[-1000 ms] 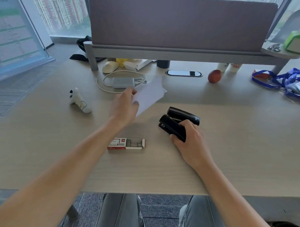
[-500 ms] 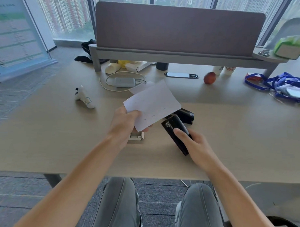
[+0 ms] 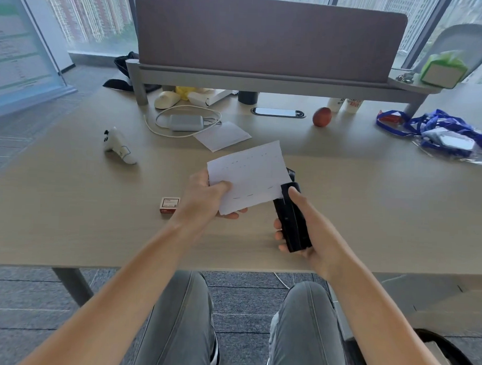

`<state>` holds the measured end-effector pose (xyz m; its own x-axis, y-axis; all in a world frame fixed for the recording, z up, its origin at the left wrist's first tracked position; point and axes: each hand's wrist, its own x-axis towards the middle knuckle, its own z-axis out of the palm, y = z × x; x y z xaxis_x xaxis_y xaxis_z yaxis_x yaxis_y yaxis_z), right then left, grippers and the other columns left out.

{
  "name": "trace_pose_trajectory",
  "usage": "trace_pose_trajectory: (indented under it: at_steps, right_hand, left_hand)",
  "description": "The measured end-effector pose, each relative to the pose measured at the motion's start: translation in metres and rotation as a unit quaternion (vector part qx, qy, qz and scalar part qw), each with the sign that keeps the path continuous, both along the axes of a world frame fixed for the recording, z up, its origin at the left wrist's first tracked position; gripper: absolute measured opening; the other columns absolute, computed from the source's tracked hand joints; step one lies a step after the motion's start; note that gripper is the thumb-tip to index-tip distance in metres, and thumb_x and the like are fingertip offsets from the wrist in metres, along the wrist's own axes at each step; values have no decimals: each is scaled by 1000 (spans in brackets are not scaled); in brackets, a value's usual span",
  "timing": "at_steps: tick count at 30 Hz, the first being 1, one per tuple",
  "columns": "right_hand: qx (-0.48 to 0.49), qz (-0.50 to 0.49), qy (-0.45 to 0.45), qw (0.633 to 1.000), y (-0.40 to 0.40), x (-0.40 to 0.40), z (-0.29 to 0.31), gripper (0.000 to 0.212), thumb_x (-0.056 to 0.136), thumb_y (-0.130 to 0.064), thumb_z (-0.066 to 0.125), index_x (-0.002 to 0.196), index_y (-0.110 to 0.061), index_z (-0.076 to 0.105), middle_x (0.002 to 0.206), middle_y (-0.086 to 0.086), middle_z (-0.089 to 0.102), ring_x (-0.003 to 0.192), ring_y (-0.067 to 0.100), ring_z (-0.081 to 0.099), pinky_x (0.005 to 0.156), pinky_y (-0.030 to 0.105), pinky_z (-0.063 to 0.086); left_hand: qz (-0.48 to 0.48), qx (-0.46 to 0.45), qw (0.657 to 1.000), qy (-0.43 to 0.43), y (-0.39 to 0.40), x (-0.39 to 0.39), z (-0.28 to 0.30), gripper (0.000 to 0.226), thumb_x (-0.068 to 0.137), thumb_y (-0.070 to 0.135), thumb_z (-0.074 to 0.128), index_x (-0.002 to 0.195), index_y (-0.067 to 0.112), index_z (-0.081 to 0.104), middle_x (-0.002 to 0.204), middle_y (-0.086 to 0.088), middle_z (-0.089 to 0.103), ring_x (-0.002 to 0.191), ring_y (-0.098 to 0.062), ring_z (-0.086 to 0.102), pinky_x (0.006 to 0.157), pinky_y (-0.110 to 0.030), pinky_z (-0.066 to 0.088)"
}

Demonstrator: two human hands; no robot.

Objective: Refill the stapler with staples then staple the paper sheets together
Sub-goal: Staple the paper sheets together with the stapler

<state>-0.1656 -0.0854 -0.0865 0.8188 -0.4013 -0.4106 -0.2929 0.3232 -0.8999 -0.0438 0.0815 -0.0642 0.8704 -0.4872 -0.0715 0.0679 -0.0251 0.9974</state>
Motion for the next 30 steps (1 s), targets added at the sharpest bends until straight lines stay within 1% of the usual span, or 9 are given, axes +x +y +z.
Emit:
trace_pose_trajectory:
  at_steps: [2,4,6,9,13,18,21,25,30]
  right_hand:
    - [3,9,-9,1000,1,-1,0,55,89,-60,66,113,-11,71,90,13,78,67,25,71,64,35,58]
    - [4,19,-17,1000,2,-2,1,53,89,-59,65,111,-11,70,90,14,78,63,25,69,60,34,55]
    - [12,32,-29,999,2,-2,-1,54,88,-64,64,102,-12,67,82,12,70,55,23,59,52,31,47]
    - [24,47,-36,998,-2,-2,-3,67,83,-78,57,98,-14,65,74,7,62,49,20,49,49,30,39]
    - [10,31,-30,999,-4,-2,-4,69,82,-78,59,99,-11,65,74,8,62,49,20,49,47,29,39]
    - [-12,1,-29,1000,-1,-2,-3,66,84,-72,62,98,-7,68,73,11,66,50,23,52,46,29,41]
    - [-26,-19,-29,999,2,-3,-3,64,85,-69,64,95,-6,69,72,13,68,51,24,53,46,28,42]
    - [-50,-55,-33,997,5,-2,-3,60,87,-65,65,88,-5,69,70,15,69,50,26,53,44,28,43]
    - [-92,-84,-18,992,8,0,-1,58,89,-64,65,82,-7,70,69,16,70,47,25,53,45,28,42]
  left_hand:
    - [0,4,1000,-3,0,0,-2,29,95,0,49,108,21,65,89,-8,77,70,-37,75,55,-37,60]
    - [-2,6,1000,-4,0,-1,-2,29,96,1,49,112,19,65,93,-12,76,71,-38,75,54,-36,59]
    - [-3,5,1000,-1,1,-3,-2,28,96,1,50,113,17,65,94,-14,76,71,-39,75,54,-36,59]
    - [-6,1,1000,6,2,-5,-2,27,96,2,51,115,16,64,95,-14,75,71,-39,75,55,-37,60]
    - [-17,-6,1000,11,3,-8,-1,25,98,4,52,115,18,64,92,-11,77,71,-38,75,57,-39,61]
    - [-8,-10,1000,11,1,-10,-1,22,100,7,52,111,19,66,91,-10,77,71,-36,75,55,-37,61]
    - [-2,-13,1000,21,1,-12,-4,21,101,9,51,116,17,64,93,-10,77,73,-35,76,55,-37,61]
    - [8,-32,997,66,1,-19,-10,20,100,13,55,119,12,62,100,-13,77,78,-35,76,55,-36,60]
    - [29,-103,982,155,1,-34,-16,20,98,10,59,116,9,65,108,-11,77,86,-35,76,60,-35,63]
